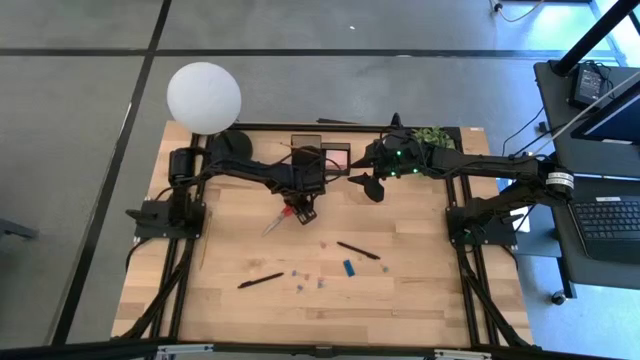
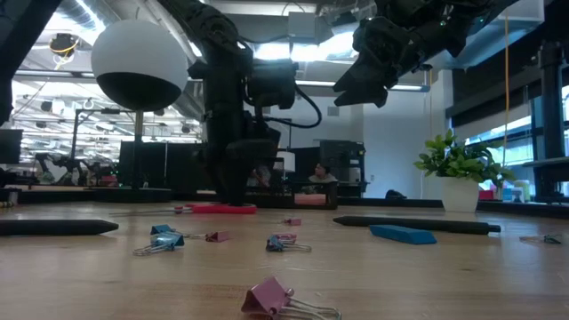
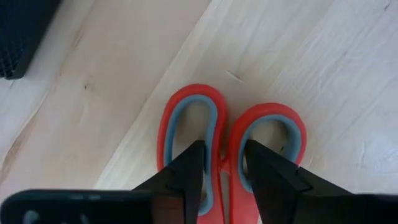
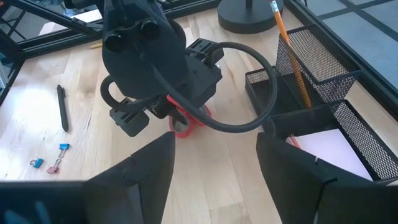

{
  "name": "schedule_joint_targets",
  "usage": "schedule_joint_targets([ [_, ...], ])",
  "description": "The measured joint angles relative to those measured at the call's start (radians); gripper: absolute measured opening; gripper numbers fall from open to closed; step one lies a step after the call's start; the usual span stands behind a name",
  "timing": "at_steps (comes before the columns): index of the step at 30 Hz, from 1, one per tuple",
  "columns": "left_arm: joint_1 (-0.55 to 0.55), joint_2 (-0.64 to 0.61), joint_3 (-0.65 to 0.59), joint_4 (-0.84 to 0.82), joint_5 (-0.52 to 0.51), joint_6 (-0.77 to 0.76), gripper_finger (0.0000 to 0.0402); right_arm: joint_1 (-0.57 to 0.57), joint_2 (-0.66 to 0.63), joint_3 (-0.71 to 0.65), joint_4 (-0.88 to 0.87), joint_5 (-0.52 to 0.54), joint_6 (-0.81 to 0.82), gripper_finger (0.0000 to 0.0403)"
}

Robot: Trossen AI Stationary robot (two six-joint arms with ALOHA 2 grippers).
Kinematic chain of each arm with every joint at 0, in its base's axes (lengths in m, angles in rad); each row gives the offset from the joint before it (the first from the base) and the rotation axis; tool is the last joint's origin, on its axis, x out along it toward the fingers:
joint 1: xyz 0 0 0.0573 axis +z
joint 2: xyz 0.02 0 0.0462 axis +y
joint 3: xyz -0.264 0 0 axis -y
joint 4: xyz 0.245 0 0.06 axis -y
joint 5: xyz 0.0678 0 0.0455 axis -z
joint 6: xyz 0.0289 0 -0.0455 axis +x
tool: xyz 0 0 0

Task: Pick and place office supplies into organizer
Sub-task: Put the red scissors into the black desk organizer

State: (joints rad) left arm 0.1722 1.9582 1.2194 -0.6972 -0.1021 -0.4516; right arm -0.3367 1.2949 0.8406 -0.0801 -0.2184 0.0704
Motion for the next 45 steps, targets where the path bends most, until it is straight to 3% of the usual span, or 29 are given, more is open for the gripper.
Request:
schedule_joint_targets([
  [13,0.0,0.002,0.018,-0.02,-0.003,0.028,0.0084,0.0,0.0,0.0,0.0,0.0,-0.004,0.0229],
  [26,0.0,-0.002,0.282,-0.316,0.104,0.282,0.0083,0.0,0.0,0.0,0.001,0.0,-0.011,0.0229],
  [35,0.048,-0.271,0.338,-0.224,0.096,0.394,0.0083,-0.001,0.0,0.0,0.003,0.001,-0.04,0.0229],
  [45,0.16,-0.567,0.324,0.132,0.068,0.535,0.0086,-0.003,0.0,0.0,0.037,0.041,-0.053,0.0229],
])
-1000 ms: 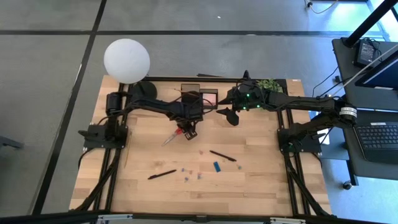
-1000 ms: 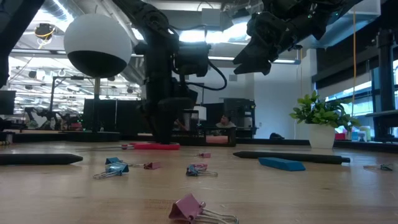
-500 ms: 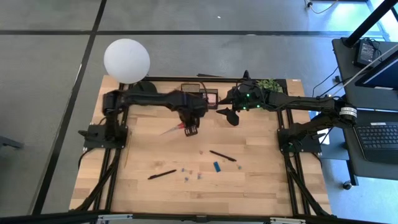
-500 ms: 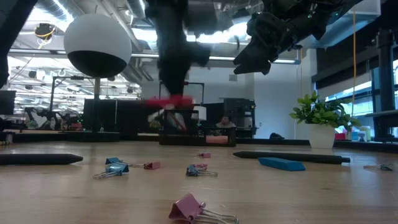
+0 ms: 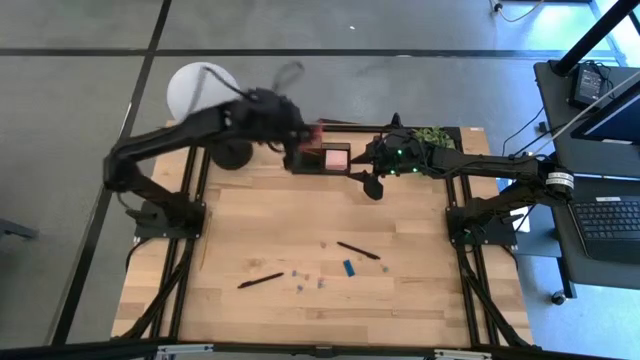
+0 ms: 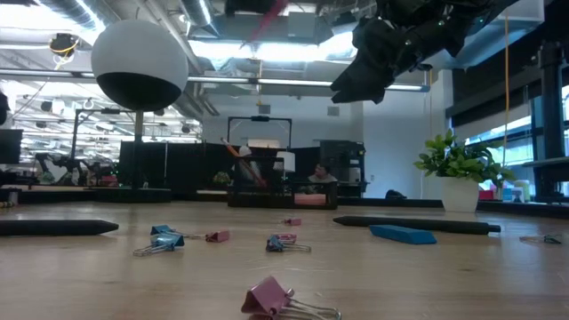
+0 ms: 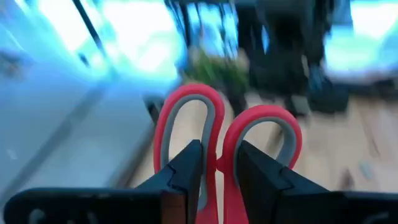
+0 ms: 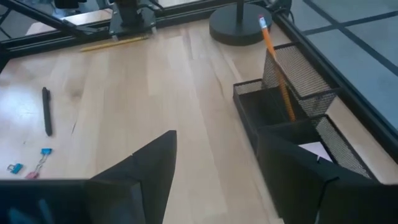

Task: Pick and place office supplies into organizer
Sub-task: Put the red scissors into the black desk organizer

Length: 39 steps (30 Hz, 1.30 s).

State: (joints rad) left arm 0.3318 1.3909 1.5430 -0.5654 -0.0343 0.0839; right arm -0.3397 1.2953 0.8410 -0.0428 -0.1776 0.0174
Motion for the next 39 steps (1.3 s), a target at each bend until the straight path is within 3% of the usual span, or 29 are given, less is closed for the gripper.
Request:
schedule_joint_targets([
  [4,0.071,-0.106,-0.137,0.258,0.054,0.016,0.0082,0.0,0.0,0.0,0.001,0.001,0.0,0.0229],
  [10,0.178,-0.24,-0.462,0.715,0.196,-0.042,0.0086,0.0,0.0,0.0,0.001,0.003,0.0,0.0229],
  [15,0.222,-0.276,-0.716,1.063,0.203,-0.052,0.0087,0.0,0.0,0.0,0.001,0.003,0.0,0.0229],
  [20,0.252,-0.228,-0.907,1.453,0.174,-0.105,0.0083,0.0,0.0,0.0,0.001,0.003,0.003,0.0229],
  [25,0.253,-0.153,-0.978,1.59,0.125,-0.096,0.0085,0.0,0.0,0.0,0.002,0.003,0.026,0.0229],
  [35,0.253,0.039,-0.981,1.78,0.063,-0.075,0.0085,0.0,0.0,0.0,0.002,0.003,0.032,0.0229],
  [39,0.253,0.076,-0.981,1.787,0.025,-0.046,0.0086,0.0,0.0,0.0,0.002,0.003,0.032,0.0229],
])
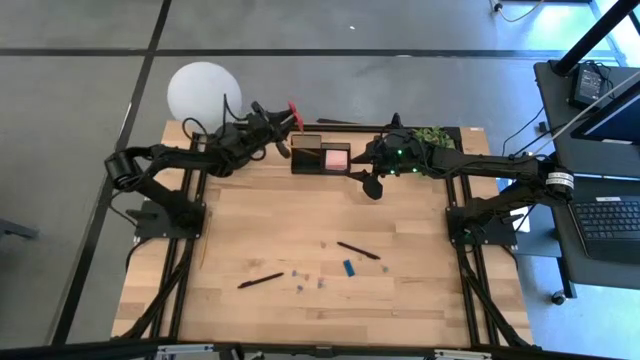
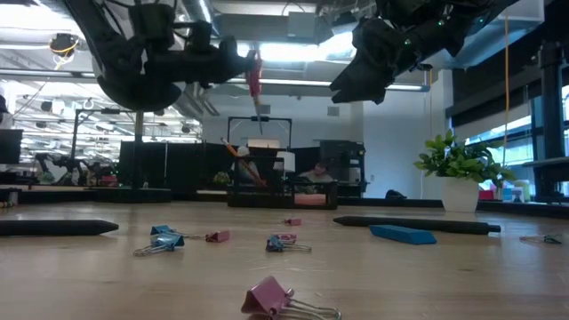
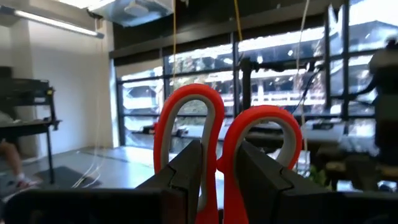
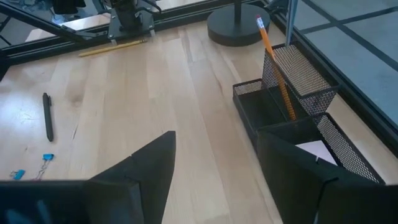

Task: Pick and place office supplies into organizer
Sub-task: Put the red scissors into the black desk organizer

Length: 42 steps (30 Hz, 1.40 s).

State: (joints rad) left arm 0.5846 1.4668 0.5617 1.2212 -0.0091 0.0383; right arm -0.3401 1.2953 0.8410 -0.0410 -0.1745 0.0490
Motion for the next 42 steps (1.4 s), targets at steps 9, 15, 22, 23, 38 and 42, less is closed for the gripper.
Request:
schedule_joint_targets([
  [9,0.0,0.023,0.0,0.003,-0.028,0.027,0.0086,0.0,0.0,0.0,0.0,0.0,0.0,0.0229],
  [15,-0.001,0.023,0.0,0.002,-0.044,0.026,0.0086,0.0,0.0,0.0,0.066,0.0,0.0,0.0229],
  [22,-0.007,0.023,0.0,0.003,0.017,-0.009,0.0086,-0.008,0.0,0.0,0.414,0.0,-0.031,0.0229],
  [23,-0.008,0.023,0.0,0.003,0.037,-0.016,0.0086,-0.014,0.0,0.0,0.449,-0.001,-0.034,0.0229],
  [38,-0.008,0.021,0.0,0.145,0.247,-0.132,0.0086,-0.043,0.187,0.152,0.375,-0.089,-0.026,0.0229],
  [42,-0.008,0.021,0.0,0.144,0.209,-0.131,0.0086,-0.04,0.235,0.223,0.378,-0.089,-0.061,0.0229],
])
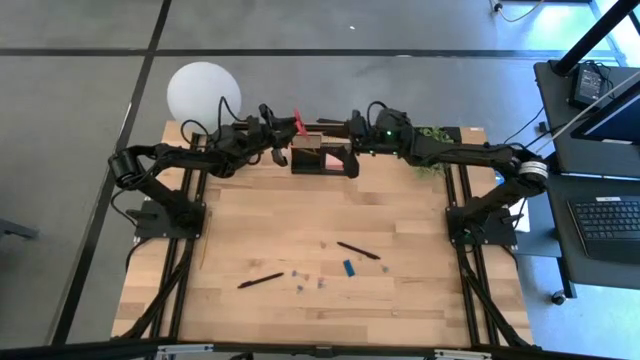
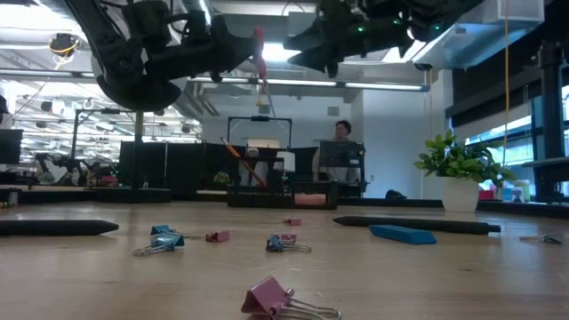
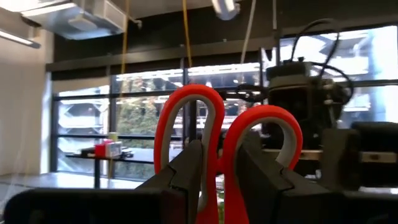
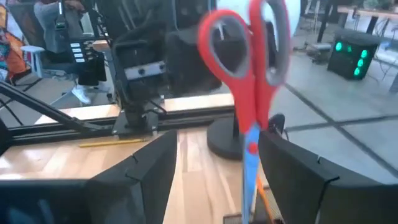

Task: Pick and place office supplies into organizer
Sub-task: Put the red scissors into the black desk organizer

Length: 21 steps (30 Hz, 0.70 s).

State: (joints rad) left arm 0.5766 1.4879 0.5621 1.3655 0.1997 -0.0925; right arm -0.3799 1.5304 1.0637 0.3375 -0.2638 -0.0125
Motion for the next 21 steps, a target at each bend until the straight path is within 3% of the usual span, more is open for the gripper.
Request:
schedule_joint_targets([
  [8,0.0,0.0,0.0,0.0,-0.154,0.001,0.0086,0.03,0.034,0.046,0.004,0.011,-0.067,0.0229],
  [14,-0.001,0.0,0.0,0.0,-0.202,0.001,0.0086,0.038,0.034,0.046,0.01,0.356,-0.101,0.0229],
  [21,-0.009,0.0,0.0,0.0,-0.227,0.025,0.0086,0.045,0.05,0.05,0.075,0.375,-0.073,0.0229],
])
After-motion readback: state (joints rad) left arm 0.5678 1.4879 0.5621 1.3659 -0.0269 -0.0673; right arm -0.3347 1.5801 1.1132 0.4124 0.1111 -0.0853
